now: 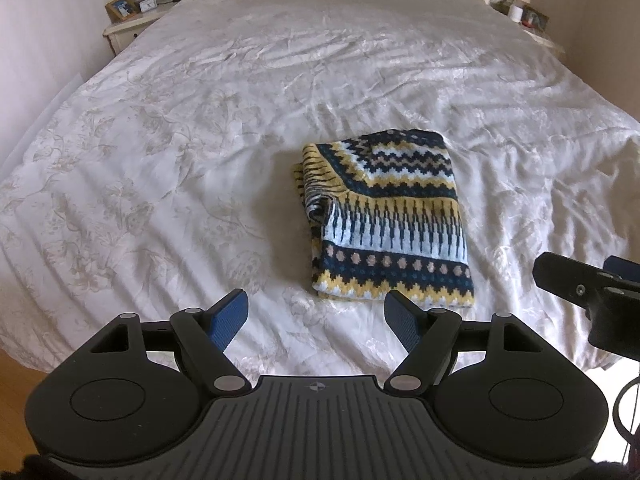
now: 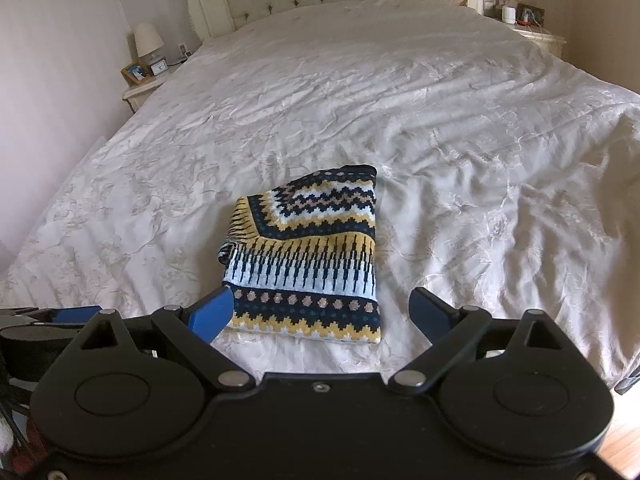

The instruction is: Fold small clothes

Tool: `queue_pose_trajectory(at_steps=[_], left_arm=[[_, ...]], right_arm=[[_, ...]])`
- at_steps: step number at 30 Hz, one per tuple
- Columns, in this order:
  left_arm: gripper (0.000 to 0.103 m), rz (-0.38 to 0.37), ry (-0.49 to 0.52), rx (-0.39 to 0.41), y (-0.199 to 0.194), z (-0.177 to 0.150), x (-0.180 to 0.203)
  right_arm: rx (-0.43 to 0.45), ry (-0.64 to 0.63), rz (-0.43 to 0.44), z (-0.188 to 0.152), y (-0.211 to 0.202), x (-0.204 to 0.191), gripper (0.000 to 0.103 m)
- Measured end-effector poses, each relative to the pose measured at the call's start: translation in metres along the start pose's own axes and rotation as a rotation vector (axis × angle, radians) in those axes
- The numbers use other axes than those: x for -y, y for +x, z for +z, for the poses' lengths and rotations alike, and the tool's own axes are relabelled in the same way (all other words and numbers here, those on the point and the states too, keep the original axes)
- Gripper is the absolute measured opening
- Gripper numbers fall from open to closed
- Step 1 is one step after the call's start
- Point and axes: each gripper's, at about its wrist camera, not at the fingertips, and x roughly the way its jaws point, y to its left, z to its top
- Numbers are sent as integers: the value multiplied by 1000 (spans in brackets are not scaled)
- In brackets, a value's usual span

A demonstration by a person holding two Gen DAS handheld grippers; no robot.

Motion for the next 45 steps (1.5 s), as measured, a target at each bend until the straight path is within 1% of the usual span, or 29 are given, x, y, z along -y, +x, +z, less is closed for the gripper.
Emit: queue_pose_trajectory(at_steps=[6,17,24,45], left_arm=[[75,6,4,-7,2,1,-1],[75,-1,22,-52,8,2,4],[75,-6,17,-73,9,1,5],[75,-11,13,-74,6,0,4]], right_arm=[[-4,6,6,1,3,-2,95],[-15,23,18,2,8,1,95],[-20,32,21,1,9,0,95],[-36,39,17,2,10,-4,95]])
